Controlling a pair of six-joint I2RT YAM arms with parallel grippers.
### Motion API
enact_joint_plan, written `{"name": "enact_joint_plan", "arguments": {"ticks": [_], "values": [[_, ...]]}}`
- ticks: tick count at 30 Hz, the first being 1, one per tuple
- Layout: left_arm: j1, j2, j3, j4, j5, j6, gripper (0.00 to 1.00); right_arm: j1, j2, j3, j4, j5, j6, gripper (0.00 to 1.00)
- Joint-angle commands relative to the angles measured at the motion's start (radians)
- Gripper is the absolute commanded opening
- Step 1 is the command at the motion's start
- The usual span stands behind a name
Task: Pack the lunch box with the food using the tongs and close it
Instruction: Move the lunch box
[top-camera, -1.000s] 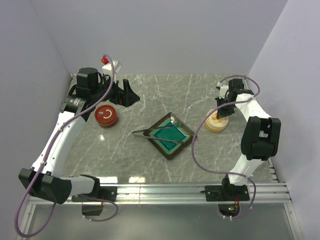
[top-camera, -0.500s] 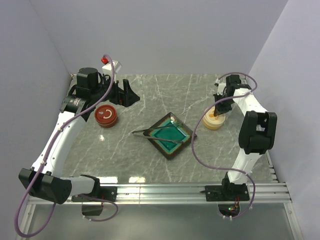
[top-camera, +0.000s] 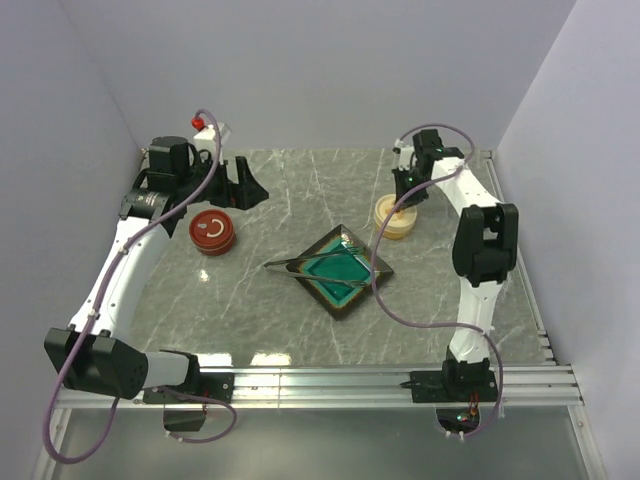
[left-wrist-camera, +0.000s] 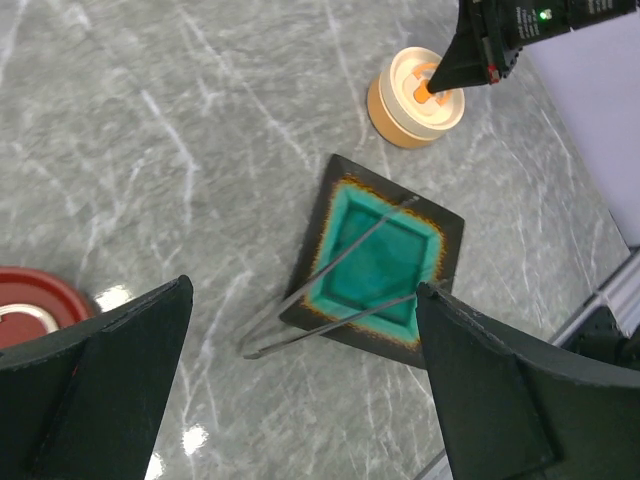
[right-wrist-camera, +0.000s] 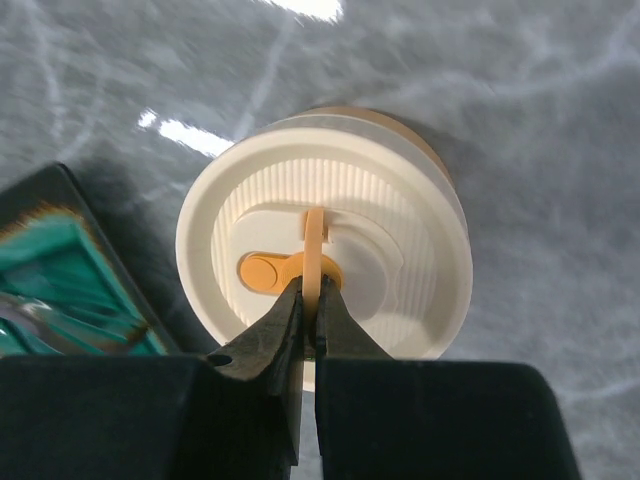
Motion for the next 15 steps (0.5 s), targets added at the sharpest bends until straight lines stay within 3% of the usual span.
{"name": "enact_joint_plan", "arguments": {"ticks": [1, 15], "values": [[0.039, 0.005, -0.009, 0.015, 0.017, -0.028, 0.99, 0.066, 0.101, 0.09, 0.023, -0.06, 0.042, 0.0], [0.099, 0.003, -0.063, -0.013, -0.008, -0.016, 0.99, 0.232, 0.328, 0.429, 0.005, -0.042, 0.073, 0.0]]}}
